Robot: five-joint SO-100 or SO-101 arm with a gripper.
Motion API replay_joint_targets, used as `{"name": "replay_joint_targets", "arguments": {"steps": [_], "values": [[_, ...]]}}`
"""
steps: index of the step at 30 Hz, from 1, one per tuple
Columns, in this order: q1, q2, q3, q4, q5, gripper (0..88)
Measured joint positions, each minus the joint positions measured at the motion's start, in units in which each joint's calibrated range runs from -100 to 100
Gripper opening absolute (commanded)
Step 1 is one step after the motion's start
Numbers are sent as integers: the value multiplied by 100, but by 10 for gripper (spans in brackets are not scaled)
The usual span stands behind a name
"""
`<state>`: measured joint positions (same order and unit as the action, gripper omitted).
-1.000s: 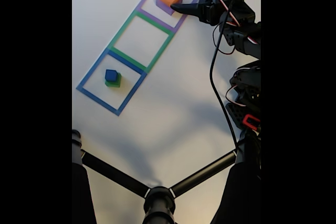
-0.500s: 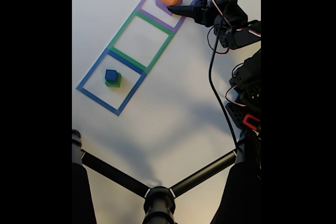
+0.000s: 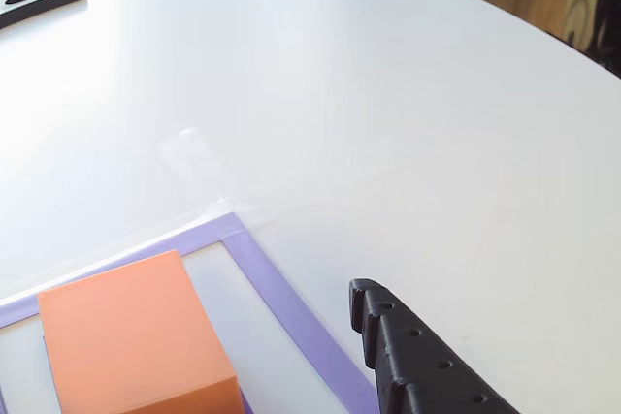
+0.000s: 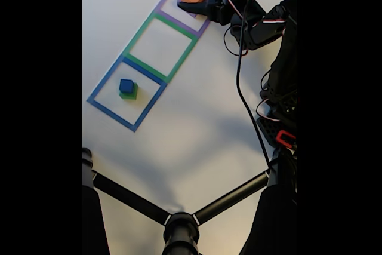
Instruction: Tower of hanoi
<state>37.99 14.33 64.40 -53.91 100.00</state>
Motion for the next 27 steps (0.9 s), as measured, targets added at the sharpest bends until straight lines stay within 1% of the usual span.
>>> {"name": "replay_joint_targets", "arguments": {"steps": [18, 27], "values": [[-200, 631, -249, -383, 0, 474], [-220, 639, -249, -439, 0, 395]]}}
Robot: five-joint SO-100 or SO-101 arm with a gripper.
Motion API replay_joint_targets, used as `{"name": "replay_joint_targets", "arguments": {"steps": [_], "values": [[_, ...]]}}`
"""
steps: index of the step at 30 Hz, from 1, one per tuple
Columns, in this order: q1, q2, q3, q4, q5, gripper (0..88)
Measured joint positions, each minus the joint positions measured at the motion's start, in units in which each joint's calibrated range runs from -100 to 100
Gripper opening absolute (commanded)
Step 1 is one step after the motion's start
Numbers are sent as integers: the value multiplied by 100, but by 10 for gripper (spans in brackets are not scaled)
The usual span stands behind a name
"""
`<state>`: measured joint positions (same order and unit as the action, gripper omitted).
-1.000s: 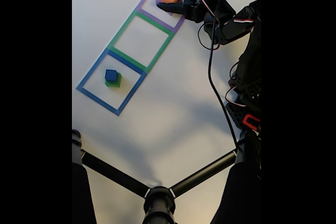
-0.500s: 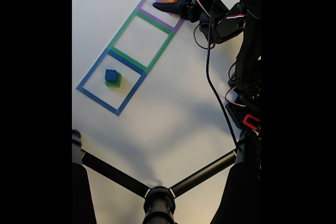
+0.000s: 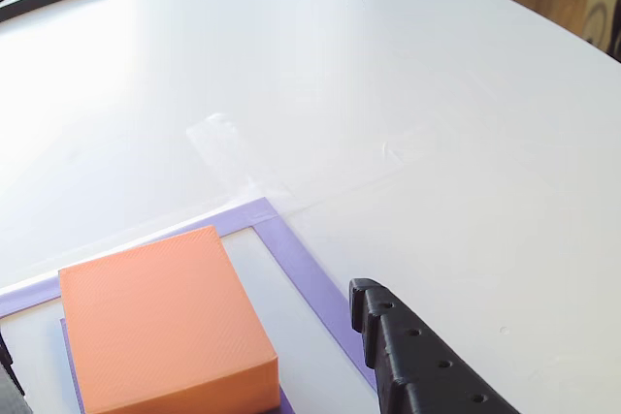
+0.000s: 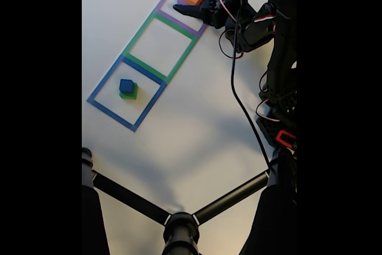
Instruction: Tower of hanoi
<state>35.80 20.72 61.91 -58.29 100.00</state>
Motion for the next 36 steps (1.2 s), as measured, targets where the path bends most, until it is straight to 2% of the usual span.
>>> {"name": "replay_joint_targets", "arguments": {"steps": [14, 27, 36], "values": [[-150, 0, 0, -40, 0, 352], [-250, 67, 0, -191, 0, 260], [-250, 67, 0, -215, 0, 229]]}}
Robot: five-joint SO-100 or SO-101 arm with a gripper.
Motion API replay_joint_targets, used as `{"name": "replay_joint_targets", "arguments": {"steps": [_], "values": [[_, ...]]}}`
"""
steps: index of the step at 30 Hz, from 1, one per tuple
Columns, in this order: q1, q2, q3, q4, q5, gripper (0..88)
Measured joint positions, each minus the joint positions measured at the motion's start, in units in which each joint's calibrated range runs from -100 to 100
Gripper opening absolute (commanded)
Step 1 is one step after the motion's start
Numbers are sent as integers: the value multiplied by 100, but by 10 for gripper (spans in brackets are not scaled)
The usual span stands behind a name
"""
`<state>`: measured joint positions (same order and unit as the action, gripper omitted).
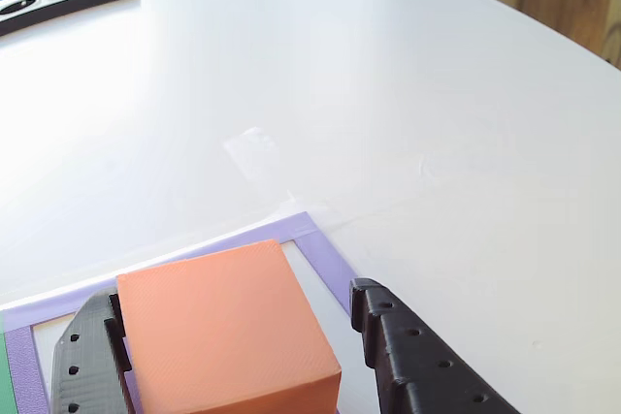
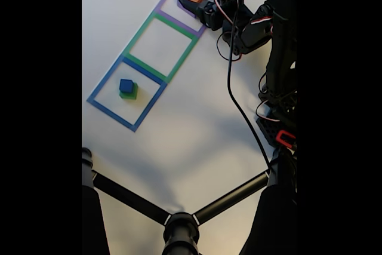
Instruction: Tower of hanoi
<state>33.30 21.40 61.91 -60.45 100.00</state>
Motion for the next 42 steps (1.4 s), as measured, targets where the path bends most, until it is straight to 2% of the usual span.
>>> {"name": "replay_joint_targets", "arguments": {"steps": [23, 34, 38, 42], "values": [[-130, 0, 86, -152, 0, 105], [-130, -42, 181, -144, 0, 100], [-210, -479, 267, 335, 0, 98], [-339, -1370, 327, 1332, 0, 95]]}}
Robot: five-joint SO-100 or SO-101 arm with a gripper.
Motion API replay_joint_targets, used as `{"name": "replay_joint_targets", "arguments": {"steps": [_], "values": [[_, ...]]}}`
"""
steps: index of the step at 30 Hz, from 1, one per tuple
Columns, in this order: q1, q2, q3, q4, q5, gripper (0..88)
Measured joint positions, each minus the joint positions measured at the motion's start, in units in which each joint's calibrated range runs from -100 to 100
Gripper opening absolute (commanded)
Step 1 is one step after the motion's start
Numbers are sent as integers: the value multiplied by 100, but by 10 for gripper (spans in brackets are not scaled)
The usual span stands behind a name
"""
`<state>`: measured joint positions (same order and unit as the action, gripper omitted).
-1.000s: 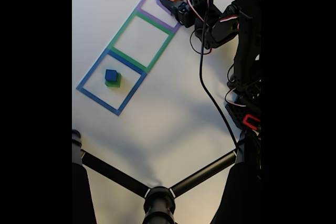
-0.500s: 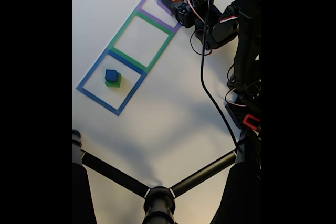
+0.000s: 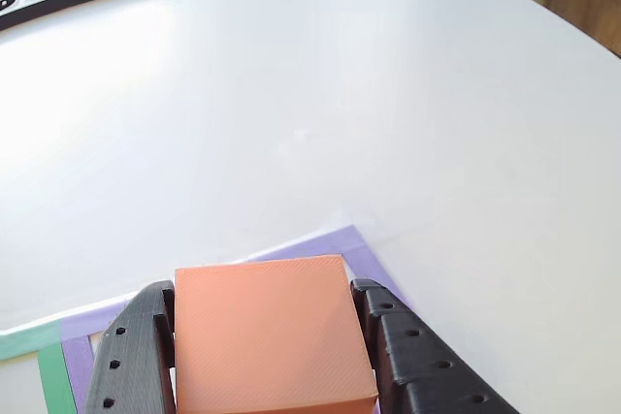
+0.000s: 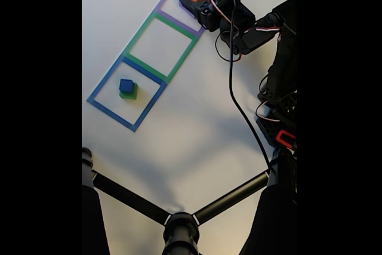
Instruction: Tower of hanoi
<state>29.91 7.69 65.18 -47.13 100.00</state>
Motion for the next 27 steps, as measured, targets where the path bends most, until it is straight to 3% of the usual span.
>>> {"name": "replay_joint_targets", "arguments": {"steps": [6, 12, 21, 27], "values": [[-80, -1715, -103, 2225, 0, 94], [-290, -3270, -1049, 5112, 0, 94], [-829, -3993, -4454, 10391, 0, 93], [-1238, -4002, -6776, 13118, 0, 92]]}}
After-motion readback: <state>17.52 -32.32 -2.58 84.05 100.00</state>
